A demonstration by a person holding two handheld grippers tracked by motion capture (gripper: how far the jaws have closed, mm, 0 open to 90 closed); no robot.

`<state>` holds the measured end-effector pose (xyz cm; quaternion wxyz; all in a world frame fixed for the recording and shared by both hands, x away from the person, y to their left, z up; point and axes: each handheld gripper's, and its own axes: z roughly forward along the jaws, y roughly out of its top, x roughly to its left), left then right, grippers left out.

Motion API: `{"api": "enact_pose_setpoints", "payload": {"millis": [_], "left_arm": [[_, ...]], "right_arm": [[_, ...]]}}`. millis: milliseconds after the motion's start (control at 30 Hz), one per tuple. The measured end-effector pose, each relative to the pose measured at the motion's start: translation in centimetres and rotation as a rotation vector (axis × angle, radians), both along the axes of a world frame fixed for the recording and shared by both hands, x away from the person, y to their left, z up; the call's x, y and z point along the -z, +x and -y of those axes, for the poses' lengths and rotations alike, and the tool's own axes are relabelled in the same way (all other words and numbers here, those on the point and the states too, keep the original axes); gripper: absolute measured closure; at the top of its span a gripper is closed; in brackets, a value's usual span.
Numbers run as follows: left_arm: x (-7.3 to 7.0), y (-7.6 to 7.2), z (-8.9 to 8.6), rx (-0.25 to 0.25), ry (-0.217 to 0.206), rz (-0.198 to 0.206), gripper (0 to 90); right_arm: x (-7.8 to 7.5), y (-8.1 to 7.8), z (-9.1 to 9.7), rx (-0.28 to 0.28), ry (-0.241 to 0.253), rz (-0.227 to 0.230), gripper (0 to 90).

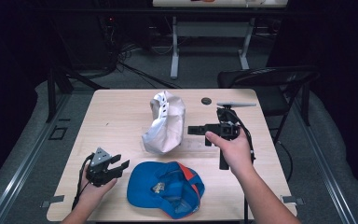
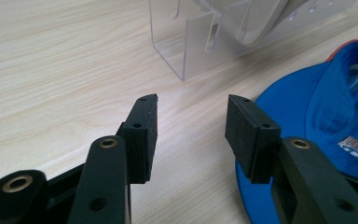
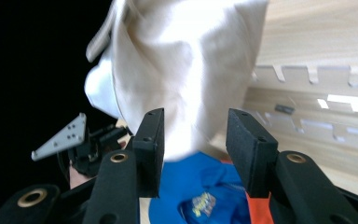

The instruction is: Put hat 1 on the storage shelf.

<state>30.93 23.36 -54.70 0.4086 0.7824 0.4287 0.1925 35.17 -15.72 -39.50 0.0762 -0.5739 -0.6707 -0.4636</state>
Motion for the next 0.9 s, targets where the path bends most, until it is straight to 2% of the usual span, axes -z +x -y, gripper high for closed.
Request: {"api": "enact_pose_setpoints", "payload": {"millis": [200,400,533,733,900], "left_arm": [[0.3,0.1,0.2,0.006,0.005,-0.004,54.2],[0.4,0.1,0.1,0.006,0.004,-0.013,53.8],[0.5,0.1,0.1,-0.001,0.003,-0.016,53.0],[0.7,0.3,0.0,-0.004,-0.002,-0.022,53.0],[0.7,0.3,0.0,0.0,0.001,-0.024,52.9]], "right_arm": [[2.1,-1.9,1.3,0.0,0.0,0.006,57.3],[4.4,-3.4,1.6,-0.01,-0.051,0.01,57.4],[6.1,-4.2,1.9,-0.006,-0.062,0.005,57.5],[8.2,-5.0,1.9,-0.009,-0.078,-0.022,58.2],[9.3,-5.3,1.6,-0.008,-0.09,-0.032,58.9]]}}
